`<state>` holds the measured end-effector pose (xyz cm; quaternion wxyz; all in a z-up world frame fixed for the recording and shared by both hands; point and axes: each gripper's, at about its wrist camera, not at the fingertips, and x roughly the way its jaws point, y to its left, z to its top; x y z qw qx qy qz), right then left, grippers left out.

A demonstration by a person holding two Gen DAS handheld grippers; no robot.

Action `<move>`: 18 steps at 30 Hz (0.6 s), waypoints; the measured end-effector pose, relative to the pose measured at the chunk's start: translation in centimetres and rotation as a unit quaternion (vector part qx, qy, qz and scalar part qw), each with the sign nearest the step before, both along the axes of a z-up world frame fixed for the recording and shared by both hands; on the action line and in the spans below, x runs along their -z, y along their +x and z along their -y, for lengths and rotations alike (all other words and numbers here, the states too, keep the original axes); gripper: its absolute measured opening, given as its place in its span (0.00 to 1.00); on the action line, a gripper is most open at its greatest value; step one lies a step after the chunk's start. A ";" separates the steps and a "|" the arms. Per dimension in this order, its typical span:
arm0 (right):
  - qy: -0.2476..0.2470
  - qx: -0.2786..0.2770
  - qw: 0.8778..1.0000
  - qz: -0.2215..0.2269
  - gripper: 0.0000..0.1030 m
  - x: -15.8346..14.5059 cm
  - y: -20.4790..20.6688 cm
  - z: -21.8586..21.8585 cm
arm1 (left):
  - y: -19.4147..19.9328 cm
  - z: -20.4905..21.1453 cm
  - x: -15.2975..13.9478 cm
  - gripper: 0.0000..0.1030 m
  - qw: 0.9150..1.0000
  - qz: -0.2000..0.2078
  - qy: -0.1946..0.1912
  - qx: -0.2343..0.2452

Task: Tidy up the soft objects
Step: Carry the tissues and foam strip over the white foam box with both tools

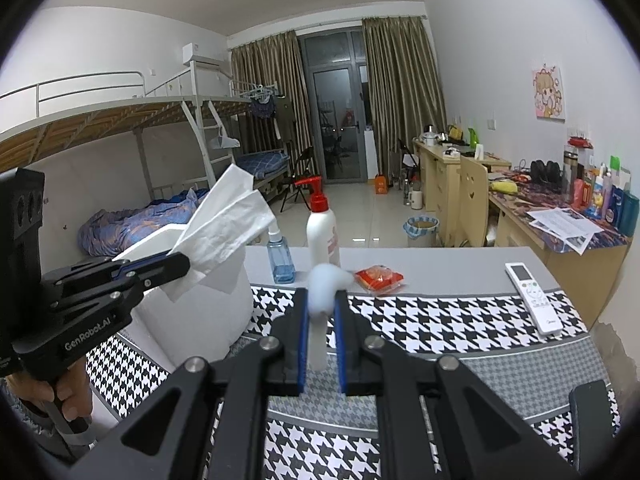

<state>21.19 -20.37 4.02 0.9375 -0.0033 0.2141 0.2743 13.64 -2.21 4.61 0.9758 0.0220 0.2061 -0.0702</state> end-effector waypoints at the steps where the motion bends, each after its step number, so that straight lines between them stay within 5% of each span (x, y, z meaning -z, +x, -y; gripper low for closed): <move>1: 0.000 -0.001 1.000 0.000 0.14 0.0 0.1 0.1 | -0.1 0.0 -0.1 0.05 1.000 0.001 0.000 0.000; 18: 0.006 -0.018 1.000 0.023 0.14 -1.5 0.0 -1.4 | -0.4 -1.1 -2.1 0.05 0.999 0.031 0.002 -0.012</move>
